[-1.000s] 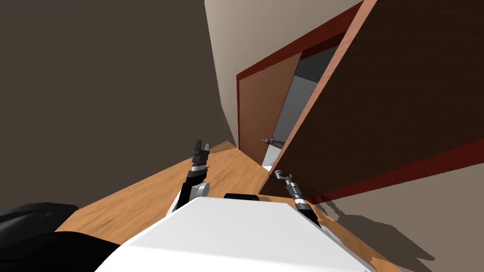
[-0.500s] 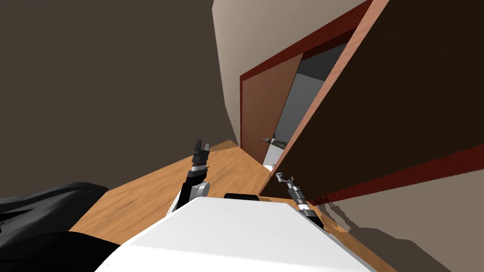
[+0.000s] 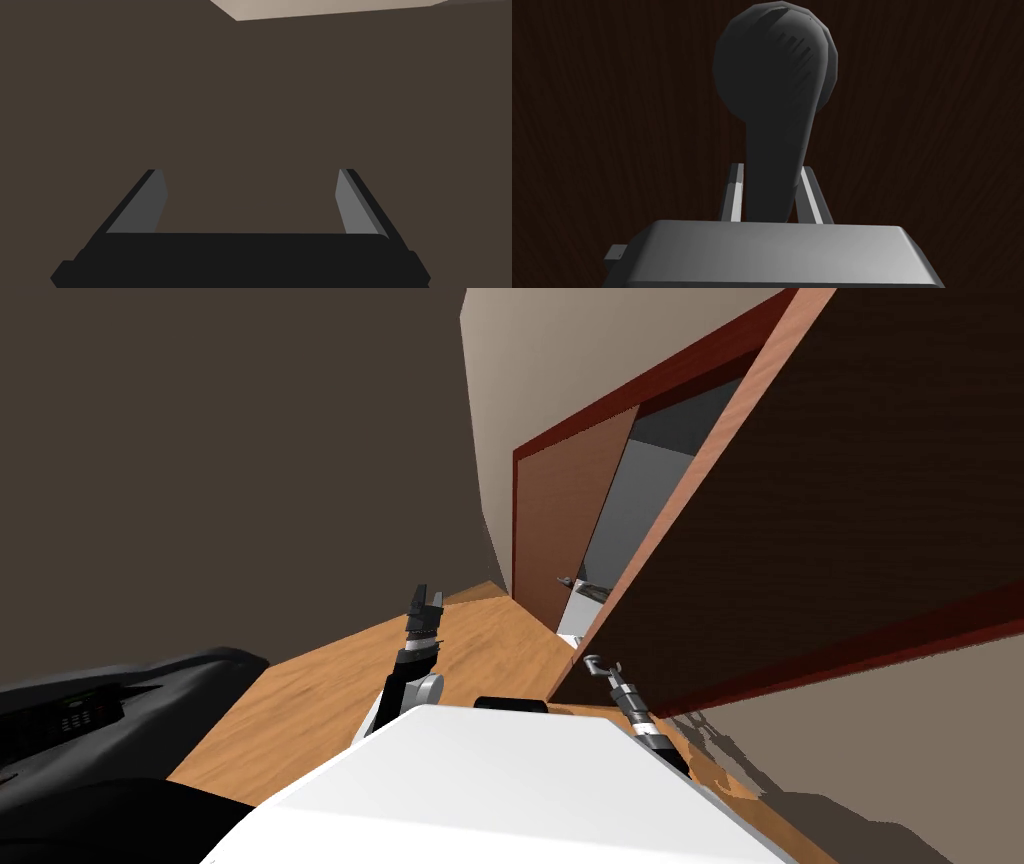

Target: Pull the door open

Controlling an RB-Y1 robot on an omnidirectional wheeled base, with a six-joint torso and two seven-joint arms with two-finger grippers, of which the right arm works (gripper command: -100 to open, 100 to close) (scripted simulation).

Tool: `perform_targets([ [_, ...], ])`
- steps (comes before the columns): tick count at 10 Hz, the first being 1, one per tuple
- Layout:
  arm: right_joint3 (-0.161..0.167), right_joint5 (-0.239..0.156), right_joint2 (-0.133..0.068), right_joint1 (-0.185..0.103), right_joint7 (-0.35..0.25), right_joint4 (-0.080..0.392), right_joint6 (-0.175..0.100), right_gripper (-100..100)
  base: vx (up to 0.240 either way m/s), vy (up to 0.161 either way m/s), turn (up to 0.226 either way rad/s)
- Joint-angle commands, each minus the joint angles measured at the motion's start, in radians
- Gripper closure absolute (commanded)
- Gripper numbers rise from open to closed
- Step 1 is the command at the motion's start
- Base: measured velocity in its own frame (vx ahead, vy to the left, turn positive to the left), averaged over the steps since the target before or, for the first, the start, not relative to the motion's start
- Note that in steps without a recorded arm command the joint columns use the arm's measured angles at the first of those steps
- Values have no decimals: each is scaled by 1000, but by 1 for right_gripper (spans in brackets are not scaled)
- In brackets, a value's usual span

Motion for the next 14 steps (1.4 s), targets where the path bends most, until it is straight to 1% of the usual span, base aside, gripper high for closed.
perform_targets([
  [1,13,17,13,-33,-3,27,-3,100,-221,-62,108],
  [2,16,23,16,-47,-5,34,0,100,-274,-59,109],
  [3,20,33,21,-70,-7,45,6,100,-263,-13,100],
  [4,22,36,22,-77,-8,49,8,100,-209,-42,32],
  [5,25,43,25,-92,-10,56,12,100,-207,-53,56],
  [6,30,53,29,-115,-12,67,18,100,-249,-94,100],
  [8,36,67,36,-148,-16,83,27,100,-232,-110,98],
  [10,41,78,40,-171,-18,94,33,100,-196,-90,54],
  [11,32,70,32,-160,-14,86,36,100,-79,-40,13],
  [14,35,60,22,-137,-25,115,-12,100,-167,-49,242],
])
